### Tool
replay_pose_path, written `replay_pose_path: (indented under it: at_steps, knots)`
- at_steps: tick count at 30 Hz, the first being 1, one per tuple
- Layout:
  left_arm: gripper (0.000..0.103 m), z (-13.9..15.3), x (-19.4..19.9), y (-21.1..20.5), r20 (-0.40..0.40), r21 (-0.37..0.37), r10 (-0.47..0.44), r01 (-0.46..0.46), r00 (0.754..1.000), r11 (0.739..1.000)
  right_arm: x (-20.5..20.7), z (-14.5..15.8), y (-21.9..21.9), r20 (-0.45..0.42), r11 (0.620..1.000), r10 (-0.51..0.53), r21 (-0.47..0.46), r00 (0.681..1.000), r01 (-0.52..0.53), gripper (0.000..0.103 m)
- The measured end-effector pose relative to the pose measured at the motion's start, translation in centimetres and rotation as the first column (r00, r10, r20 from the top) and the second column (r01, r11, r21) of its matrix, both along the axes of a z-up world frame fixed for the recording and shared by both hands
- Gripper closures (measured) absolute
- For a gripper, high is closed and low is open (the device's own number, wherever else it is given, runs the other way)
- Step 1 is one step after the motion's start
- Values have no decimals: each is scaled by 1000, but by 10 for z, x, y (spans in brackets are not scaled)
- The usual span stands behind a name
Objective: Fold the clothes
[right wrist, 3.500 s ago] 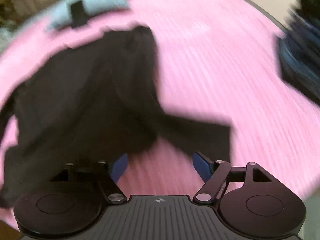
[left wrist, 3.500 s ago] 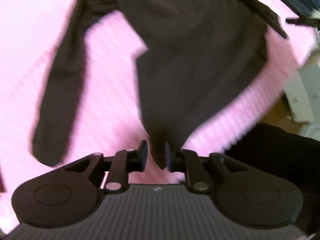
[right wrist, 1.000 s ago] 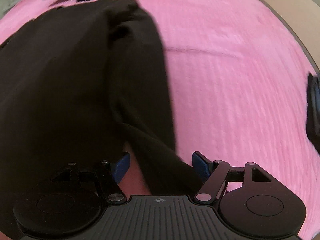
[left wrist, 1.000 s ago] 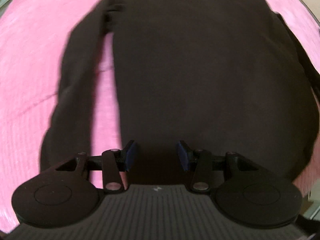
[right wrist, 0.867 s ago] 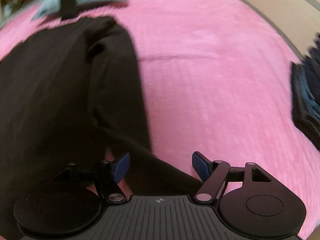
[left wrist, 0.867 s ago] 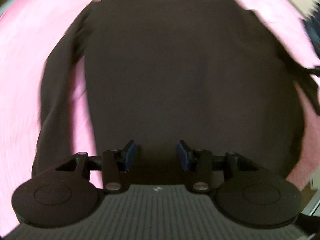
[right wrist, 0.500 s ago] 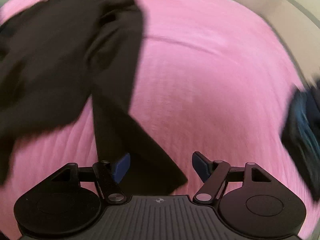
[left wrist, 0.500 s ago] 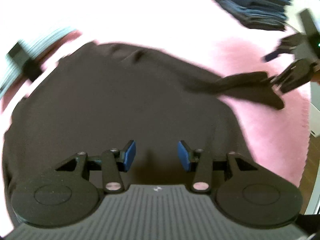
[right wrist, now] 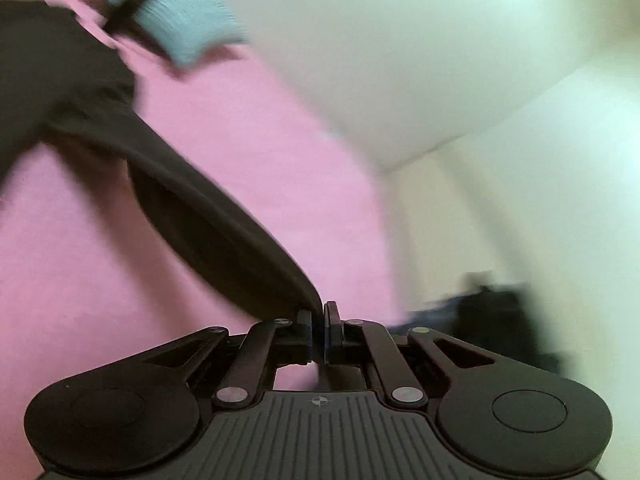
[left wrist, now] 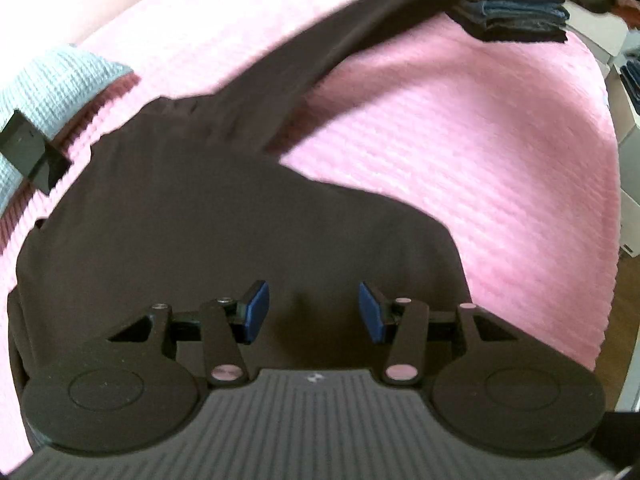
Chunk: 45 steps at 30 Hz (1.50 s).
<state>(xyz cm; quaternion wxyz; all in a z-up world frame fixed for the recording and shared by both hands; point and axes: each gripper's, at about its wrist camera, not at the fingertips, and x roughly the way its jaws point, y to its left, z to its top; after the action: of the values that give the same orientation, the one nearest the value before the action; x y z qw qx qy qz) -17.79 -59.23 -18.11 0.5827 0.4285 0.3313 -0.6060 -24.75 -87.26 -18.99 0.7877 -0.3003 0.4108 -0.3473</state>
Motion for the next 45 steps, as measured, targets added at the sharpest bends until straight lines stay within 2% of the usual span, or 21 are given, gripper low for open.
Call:
replay_pose_path:
  at_steps: [1,2,3,6,9,13,15,16,18,23,25,30,32,34,36,38,39,40,41,43,45]
  knots:
    - [58,0,0,6,2,12,1,-2,1000,1000,-5,-9,-3,-17,999,-26,-46,1000,25,53]
    - [58,0,1,12,3,25,4,-4,1000,1000,-9,-24,-8,-56,997,-72,6,996,72,10]
    - [58,-2,3,17,1,39,12,-12,1000,999,-12,-35,-12,-77,989,-108,92,991,115,6]
    - [57,-9,16,42,9,84,77,-77,997,993,-16,-57,-2,-61,918,-203,335,977,211,7]
    - [56,-13,31,79,29,130,177,-179,984,975,-16,-57,28,-1,797,-259,564,966,215,7]
    - [56,-14,49,135,64,178,292,-299,954,938,-9,-61,76,59,531,-320,837,946,128,8]
    - [56,-13,48,158,62,183,288,-294,956,938,-6,-66,105,56,355,-358,931,932,81,31]
    - [56,-13,47,168,59,184,279,-286,958,941,-3,-70,113,49,291,-365,955,930,64,32]
    - [56,-15,39,183,32,175,217,-219,976,960,3,-77,139,57,219,-345,975,937,21,32]
    - [56,-16,2,203,-66,65,-62,66,996,996,18,-89,187,60,189,-292,982,954,-4,53]
    - [56,-18,-21,208,-64,13,-196,197,979,980,18,-89,198,55,203,-326,979,944,13,54]
    - [56,-40,-87,200,0,-51,-411,410,912,911,-28,-56,204,70,257,-573,962,817,97,54]
    - [56,-53,-109,190,33,-37,-443,444,896,895,-43,-46,209,64,277,-573,953,817,120,53]
    - [56,-67,-123,184,72,-14,-443,445,893,895,-48,-44,209,54,292,-559,947,827,135,52]
    - [60,-81,-132,173,116,46,-421,419,899,907,-57,-44,207,45,295,-552,944,833,145,29]
    - [76,-85,-131,166,99,74,-396,390,913,918,-63,-48,203,53,278,-548,953,835,122,28]
    - [98,-82,-130,166,89,80,-386,380,918,922,-62,-52,200,57,263,-540,959,840,104,28]
    - [100,-77,-128,167,80,81,-376,370,923,925,-59,-56,193,71,247,-530,966,845,74,28]
    - [101,-65,-121,170,50,64,-359,356,932,932,-57,-59,187,86,230,-520,972,850,42,28]
    - [101,-29,-88,176,-148,0,-227,230,962,973,-51,-65,175,118,192,-503,981,856,-23,28]
    - [101,9,-47,187,-330,-49,-66,53,942,997,-46,-71,166,145,135,-514,987,846,-87,28]
